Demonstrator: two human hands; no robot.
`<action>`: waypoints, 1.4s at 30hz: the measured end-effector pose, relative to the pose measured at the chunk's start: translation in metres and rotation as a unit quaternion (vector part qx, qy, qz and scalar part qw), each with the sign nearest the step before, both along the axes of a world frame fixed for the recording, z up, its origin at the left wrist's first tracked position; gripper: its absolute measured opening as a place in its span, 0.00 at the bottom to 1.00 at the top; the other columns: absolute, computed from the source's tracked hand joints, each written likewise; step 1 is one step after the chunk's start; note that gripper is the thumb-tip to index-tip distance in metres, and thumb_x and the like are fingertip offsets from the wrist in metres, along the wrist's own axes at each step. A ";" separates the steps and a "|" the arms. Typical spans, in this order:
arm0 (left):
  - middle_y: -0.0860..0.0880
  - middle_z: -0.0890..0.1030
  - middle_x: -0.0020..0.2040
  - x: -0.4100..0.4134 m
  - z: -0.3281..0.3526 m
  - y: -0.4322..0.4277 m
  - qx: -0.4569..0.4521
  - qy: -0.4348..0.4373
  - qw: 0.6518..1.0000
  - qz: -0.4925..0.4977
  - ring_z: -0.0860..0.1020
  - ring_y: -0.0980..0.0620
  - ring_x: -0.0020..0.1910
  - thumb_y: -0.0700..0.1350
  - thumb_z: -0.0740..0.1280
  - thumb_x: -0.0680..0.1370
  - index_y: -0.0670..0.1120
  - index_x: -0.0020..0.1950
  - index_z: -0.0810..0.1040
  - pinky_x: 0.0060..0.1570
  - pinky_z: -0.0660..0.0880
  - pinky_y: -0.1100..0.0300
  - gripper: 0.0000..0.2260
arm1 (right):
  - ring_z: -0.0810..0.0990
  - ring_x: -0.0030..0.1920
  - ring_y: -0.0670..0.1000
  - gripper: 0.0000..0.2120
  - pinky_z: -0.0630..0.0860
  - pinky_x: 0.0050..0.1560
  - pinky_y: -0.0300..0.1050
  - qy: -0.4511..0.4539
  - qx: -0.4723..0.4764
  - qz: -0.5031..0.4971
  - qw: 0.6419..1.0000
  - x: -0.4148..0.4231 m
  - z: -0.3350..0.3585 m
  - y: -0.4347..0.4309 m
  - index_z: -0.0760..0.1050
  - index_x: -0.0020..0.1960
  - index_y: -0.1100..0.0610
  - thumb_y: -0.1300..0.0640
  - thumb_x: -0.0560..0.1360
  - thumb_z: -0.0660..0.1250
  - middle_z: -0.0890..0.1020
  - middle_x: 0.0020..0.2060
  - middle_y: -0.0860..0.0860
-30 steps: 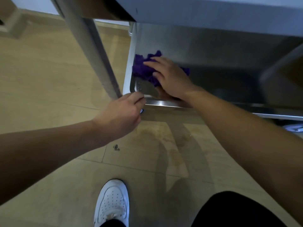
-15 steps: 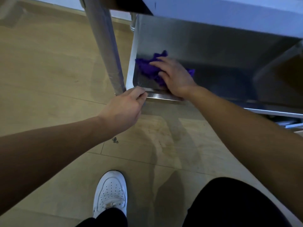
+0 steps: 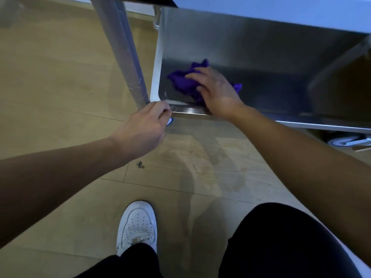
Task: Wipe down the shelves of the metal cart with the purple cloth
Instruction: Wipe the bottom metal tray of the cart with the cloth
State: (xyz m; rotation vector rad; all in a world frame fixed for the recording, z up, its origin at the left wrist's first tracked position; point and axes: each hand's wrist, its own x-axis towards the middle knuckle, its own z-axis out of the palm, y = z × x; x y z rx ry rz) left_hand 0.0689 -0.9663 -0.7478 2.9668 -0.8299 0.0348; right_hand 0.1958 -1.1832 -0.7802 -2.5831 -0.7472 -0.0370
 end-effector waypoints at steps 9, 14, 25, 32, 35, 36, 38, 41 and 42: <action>0.39 0.74 0.56 0.002 -0.002 -0.002 -0.005 -0.008 1.000 0.009 0.76 0.41 0.52 0.42 0.52 0.74 0.35 0.58 0.75 0.41 0.79 0.48 0.20 | 0.59 0.75 0.55 0.21 0.61 0.73 0.55 0.025 -0.006 0.007 1.000 -0.034 0.001 0.052 0.67 0.72 0.44 0.56 0.80 0.56 0.67 0.73 0.47; 0.41 0.76 0.54 0.010 0.001 -0.014 0.020 -0.027 0.999 0.003 0.76 0.42 0.49 0.45 0.53 0.73 0.37 0.53 0.76 0.43 0.77 0.49 0.18 | 0.60 0.75 0.54 0.20 0.64 0.71 0.56 0.013 -0.025 -0.032 0.999 -0.022 -0.001 0.012 0.66 0.73 0.44 0.53 0.81 0.54 0.66 0.73 0.47; 0.43 0.76 0.58 0.042 0.006 -0.099 -0.015 -0.020 0.998 -0.065 0.76 0.44 0.54 0.45 0.61 0.76 0.41 0.59 0.77 0.49 0.78 0.49 0.15 | 0.61 0.75 0.56 0.20 0.62 0.73 0.54 0.015 -0.028 -0.184 0.982 -0.026 0.005 -0.107 0.67 0.73 0.47 0.56 0.81 0.57 0.67 0.73 0.51; 0.46 0.76 0.57 0.060 0.004 -0.174 -0.053 -0.030 0.993 -0.104 0.76 0.46 0.53 0.47 0.59 0.78 0.44 0.58 0.78 0.46 0.78 0.50 0.14 | 0.63 0.74 0.56 0.20 0.63 0.72 0.55 -0.004 -0.024 -0.257 0.966 -0.037 0.006 -0.183 0.67 0.73 0.47 0.56 0.81 0.57 0.68 0.72 0.52; 0.47 0.76 0.58 0.072 0.002 -0.201 -0.075 -0.030 0.992 -0.093 0.76 0.46 0.53 0.48 0.59 0.79 0.45 0.59 0.78 0.45 0.77 0.52 0.14 | 0.61 0.75 0.55 0.20 0.61 0.73 0.53 -0.001 -0.034 -0.285 0.958 -0.035 0.005 -0.214 0.65 0.74 0.46 0.55 0.82 0.56 0.67 0.73 0.51; 0.48 0.75 0.59 0.076 0.001 -0.210 -0.080 -0.026 0.992 -0.090 0.75 0.46 0.54 0.48 0.59 0.79 0.45 0.60 0.78 0.46 0.77 0.51 0.14 | 0.61 0.75 0.55 0.20 0.61 0.73 0.54 -0.003 -0.035 -0.292 0.956 -0.033 0.004 -0.223 0.65 0.74 0.45 0.54 0.82 0.55 0.67 0.74 0.51; 0.47 0.74 0.61 0.087 0.001 -0.225 -0.082 -0.022 0.992 -0.091 0.74 0.45 0.56 0.48 0.58 0.80 0.45 0.62 0.77 0.48 0.76 0.50 0.15 | 0.60 0.75 0.55 0.20 0.61 0.73 0.56 0.003 -0.041 -0.307 0.951 -0.026 0.005 -0.241 0.64 0.74 0.44 0.53 0.82 0.54 0.66 0.74 0.50; 0.46 0.74 0.62 0.108 -0.004 -0.246 -0.078 -0.041 0.990 -0.108 0.74 0.43 0.56 0.49 0.57 0.80 0.44 0.62 0.77 0.50 0.76 0.48 0.16 | 0.60 0.75 0.55 0.21 0.60 0.74 0.57 0.014 -0.045 -0.333 0.942 -0.015 0.004 -0.264 0.62 0.75 0.44 0.53 0.83 0.53 0.65 0.75 0.50; 0.45 0.73 0.62 0.115 -0.008 -0.252 -0.082 -0.043 0.990 -0.105 0.74 0.42 0.57 0.50 0.57 0.79 0.44 0.62 0.76 0.51 0.75 0.47 0.17 | 0.60 0.75 0.55 0.21 0.60 0.74 0.57 0.013 -0.043 -0.340 0.939 -0.011 0.002 -0.270 0.62 0.75 0.43 0.53 0.83 0.53 0.65 0.74 0.50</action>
